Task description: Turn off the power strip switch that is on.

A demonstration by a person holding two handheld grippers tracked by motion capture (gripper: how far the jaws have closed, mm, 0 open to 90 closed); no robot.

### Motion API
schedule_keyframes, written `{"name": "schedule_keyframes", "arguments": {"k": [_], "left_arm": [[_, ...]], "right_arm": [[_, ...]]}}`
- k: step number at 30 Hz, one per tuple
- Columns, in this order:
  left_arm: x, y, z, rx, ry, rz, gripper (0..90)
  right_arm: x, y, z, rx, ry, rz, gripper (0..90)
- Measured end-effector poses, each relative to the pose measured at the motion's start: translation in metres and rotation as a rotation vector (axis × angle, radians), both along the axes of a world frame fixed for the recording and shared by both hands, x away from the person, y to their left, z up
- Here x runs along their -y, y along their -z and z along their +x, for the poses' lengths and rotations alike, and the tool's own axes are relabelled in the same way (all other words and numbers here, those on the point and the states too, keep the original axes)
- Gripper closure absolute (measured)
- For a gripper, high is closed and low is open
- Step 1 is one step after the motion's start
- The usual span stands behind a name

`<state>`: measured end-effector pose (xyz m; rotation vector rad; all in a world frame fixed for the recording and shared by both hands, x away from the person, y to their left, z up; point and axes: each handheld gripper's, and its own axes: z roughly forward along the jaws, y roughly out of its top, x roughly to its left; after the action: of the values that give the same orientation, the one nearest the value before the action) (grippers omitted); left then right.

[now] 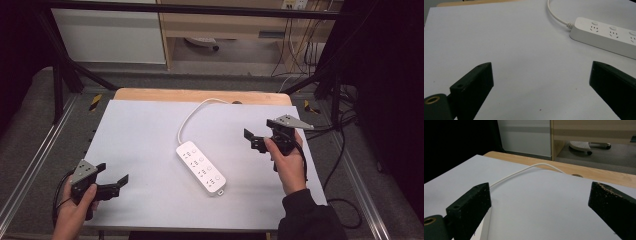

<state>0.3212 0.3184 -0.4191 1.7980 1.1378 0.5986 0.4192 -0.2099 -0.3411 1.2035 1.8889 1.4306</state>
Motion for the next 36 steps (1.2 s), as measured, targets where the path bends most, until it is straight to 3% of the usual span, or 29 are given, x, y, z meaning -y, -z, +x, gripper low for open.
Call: {"name": "schedule_keyframes", "arguments": {"k": [11,19,29,36], "left_arm": [[0.001,0.0,0.0,-0.002,0.001,-0.002,5.3],[0.001,0.0,0.0,-0.002,0.003,-0.001,5.3],[0.002,0.0,0.0,-0.004,0.005,0.005,5.3],[0.002,0.0,-0.001,-0.001,0.005,0.004,5.3]], "right_arm": [[0.019,0.003,-0.013,0.014,0.009,0.007,3.5],[0.041,0.013,-0.029,0.017,0.038,0.021,3.3],[0.069,0.051,-0.054,0.024,0.102,0.017,4.1],[0.077,0.072,-0.062,0.004,0.13,-0.001,4.2]]}}
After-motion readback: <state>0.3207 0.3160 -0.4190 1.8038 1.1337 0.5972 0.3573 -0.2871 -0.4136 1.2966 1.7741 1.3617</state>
